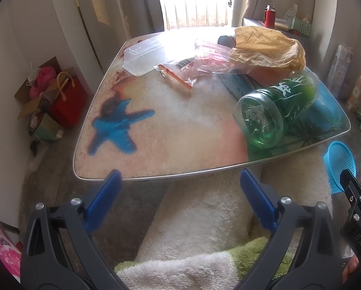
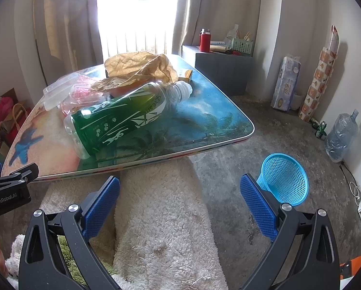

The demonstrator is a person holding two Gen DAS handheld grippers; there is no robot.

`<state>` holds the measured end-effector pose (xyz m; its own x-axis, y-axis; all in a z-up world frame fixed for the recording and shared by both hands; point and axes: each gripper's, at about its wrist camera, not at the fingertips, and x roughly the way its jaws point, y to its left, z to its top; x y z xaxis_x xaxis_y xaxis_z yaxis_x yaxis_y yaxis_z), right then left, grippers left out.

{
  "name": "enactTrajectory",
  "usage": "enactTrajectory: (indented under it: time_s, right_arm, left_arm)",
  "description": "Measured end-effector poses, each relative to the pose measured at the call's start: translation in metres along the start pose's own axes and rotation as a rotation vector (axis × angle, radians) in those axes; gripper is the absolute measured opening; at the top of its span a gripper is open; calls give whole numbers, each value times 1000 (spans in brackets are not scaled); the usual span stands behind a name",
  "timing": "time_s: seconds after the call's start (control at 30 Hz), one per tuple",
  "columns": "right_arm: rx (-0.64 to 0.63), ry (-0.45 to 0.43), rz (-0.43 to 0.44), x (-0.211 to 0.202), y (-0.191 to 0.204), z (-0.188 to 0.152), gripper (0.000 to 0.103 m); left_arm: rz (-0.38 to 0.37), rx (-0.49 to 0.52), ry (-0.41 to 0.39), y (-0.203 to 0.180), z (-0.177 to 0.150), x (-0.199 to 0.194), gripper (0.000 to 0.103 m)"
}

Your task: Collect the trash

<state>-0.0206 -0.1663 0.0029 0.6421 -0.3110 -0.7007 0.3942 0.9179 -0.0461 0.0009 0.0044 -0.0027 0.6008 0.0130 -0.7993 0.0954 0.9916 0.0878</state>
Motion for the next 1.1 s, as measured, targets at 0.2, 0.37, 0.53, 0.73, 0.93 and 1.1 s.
enactTrajectory:
  time_s: [0.2, 0.37, 0.53, 0.73, 0.93, 1.1]
  right_arm:
    - [4, 6, -2, 0, -2, -2, 97]
    - [8, 10, -19, 2, -1, -1, 97]
    - [25, 14, -9, 5, -1, 1, 97]
    - [23, 16, -21, 11, 2, 7, 97]
    - [40, 4, -34, 19, 5, 23, 97]
    - [78, 1, -5, 28, 7, 41, 97]
  left_arm:
    - [-1, -2, 1, 2, -1, 1, 94]
    - [-7, -4, 6, 3, -4, 6, 94]
    - [-18, 1, 3, 4, -2, 11, 94]
    - [-46, -13, -3, 10, 6, 18, 94]
    - [-78, -15, -4, 19, 18, 33, 94]
    - [-129, 6, -29, 24, 29, 42, 94]
